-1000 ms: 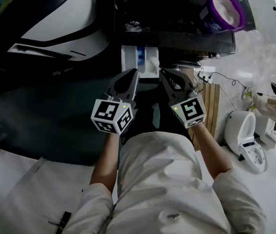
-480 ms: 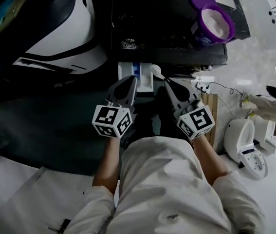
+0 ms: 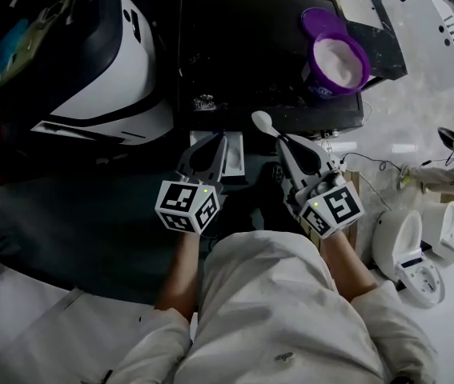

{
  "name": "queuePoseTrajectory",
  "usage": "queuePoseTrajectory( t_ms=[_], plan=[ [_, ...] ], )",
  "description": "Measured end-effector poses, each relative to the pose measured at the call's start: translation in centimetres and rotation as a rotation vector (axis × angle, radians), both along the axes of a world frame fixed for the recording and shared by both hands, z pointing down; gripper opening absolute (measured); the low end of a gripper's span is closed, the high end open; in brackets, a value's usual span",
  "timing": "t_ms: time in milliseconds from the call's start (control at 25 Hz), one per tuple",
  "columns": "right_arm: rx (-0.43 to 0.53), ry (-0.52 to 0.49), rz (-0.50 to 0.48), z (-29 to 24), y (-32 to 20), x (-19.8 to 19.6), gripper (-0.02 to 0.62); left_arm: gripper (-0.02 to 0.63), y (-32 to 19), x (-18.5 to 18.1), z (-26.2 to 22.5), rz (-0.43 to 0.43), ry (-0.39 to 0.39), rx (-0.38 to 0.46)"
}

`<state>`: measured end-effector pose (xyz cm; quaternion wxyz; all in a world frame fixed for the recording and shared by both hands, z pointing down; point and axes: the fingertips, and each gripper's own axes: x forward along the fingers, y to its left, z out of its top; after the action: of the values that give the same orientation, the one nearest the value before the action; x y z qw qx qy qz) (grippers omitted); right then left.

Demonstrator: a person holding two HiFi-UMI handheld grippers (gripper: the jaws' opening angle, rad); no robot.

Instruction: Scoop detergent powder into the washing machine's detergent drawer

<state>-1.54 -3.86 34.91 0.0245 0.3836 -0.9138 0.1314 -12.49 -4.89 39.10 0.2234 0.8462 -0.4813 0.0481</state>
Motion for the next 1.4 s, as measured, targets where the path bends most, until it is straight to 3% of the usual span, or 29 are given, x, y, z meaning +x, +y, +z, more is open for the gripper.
queuePoseTrajectory(
  t_ms=[520, 1400],
  plan=[
    [0.081, -0.018, 0.072, -4.0, -1.5, 3.7, 0.009, 0.02, -1.5, 3.5, -3.7, 0.079, -0.016, 0.058],
    [0.065, -0.008, 0.121, -3.9, -0.8, 6.0, 0.008, 0.02, -1.5, 5.2, -3.6, 0.117, -0.023, 0.057]
  ],
)
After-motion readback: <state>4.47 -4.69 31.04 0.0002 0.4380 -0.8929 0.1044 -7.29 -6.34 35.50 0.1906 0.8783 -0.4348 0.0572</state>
